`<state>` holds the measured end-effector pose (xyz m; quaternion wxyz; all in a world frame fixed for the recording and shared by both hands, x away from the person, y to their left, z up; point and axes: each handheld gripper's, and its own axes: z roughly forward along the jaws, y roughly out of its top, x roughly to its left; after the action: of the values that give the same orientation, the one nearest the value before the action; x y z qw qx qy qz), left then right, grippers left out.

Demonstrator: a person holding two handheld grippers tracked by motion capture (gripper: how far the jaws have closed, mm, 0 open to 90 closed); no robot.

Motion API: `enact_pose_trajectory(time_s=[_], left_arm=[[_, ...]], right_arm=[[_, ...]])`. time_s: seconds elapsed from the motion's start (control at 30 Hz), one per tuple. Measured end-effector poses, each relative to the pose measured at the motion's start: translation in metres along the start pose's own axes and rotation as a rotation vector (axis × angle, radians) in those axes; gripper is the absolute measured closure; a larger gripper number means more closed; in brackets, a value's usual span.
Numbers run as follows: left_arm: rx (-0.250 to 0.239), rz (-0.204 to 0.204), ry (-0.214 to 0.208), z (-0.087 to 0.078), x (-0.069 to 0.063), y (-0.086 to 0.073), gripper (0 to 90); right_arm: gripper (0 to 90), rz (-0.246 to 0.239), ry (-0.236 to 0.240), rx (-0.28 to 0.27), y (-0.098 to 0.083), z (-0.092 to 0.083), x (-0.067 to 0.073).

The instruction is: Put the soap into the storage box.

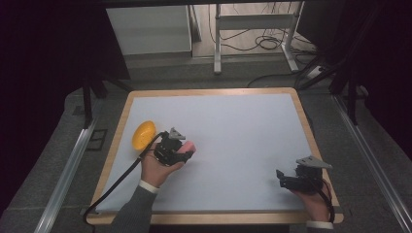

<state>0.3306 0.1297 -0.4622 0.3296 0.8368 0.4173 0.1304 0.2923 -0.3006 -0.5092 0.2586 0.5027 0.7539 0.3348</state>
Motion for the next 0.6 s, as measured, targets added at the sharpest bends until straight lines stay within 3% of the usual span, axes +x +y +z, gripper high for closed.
enact_pose_trajectory(time_s=[0.6], left_arm=[[-0.013,-0.039,0.036,-0.014,0.021,-0.005,60.2]], right_arm=[[6.5,-0.001,0.000,0.005,0.000,0.001,0.000]])
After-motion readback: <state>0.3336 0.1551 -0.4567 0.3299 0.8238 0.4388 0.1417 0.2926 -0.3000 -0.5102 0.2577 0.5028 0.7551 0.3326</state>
